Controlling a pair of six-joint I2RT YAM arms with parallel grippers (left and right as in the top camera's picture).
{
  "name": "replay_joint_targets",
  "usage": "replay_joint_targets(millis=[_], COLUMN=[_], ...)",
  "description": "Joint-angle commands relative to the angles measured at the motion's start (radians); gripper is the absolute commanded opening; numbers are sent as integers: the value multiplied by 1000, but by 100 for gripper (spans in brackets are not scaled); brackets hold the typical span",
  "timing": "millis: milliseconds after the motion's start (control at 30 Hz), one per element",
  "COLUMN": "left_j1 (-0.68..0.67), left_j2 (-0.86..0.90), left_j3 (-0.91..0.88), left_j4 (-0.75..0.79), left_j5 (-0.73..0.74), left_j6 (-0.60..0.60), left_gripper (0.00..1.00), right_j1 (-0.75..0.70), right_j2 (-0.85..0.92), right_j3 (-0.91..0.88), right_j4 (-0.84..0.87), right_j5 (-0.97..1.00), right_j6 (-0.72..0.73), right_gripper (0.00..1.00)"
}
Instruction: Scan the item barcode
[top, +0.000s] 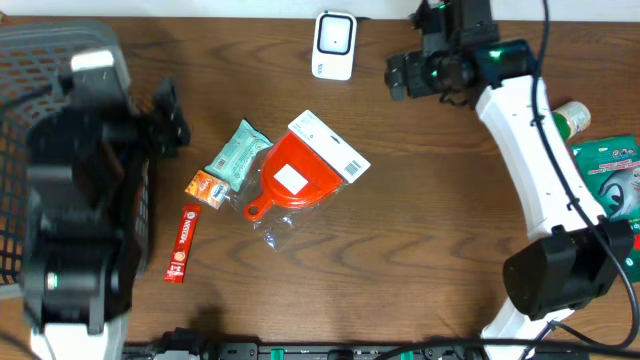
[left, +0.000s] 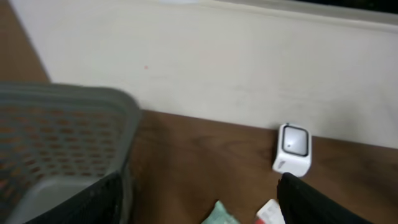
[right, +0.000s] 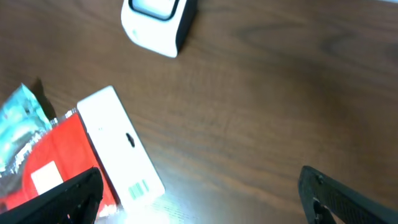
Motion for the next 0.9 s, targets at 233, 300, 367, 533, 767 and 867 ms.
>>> replay_joint_targets(millis=[233, 300, 367, 533, 767, 867], left_j1=[6, 6, 6, 6, 6, 6], left_j2=[-212, -229, -237, -237, -237, -237], left_j3=[-199, -224, -240, -244, -244, -244], left_j4=[1, 2, 1, 5, 17, 24], left_j5=[-79, -79, -79, -107, -107, -101], left_j6=[24, 24, 24, 24, 24, 22], left_gripper=[79, 78, 79, 78, 79, 78], right_j1=[96, 129, 166, 254, 322, 355], right_j2=[-112, -126, -148, -257, -544, -713], right_j3=[0, -4, -20, -92, -297, -380], right_j4=[-190, -222, -227, -226, -244, -238], right_j5=[276, 325, 407, 480, 543, 586], right_j6=[77, 104, 142, 158, 233, 282], right_gripper=[94, 94, 94, 95, 95, 95])
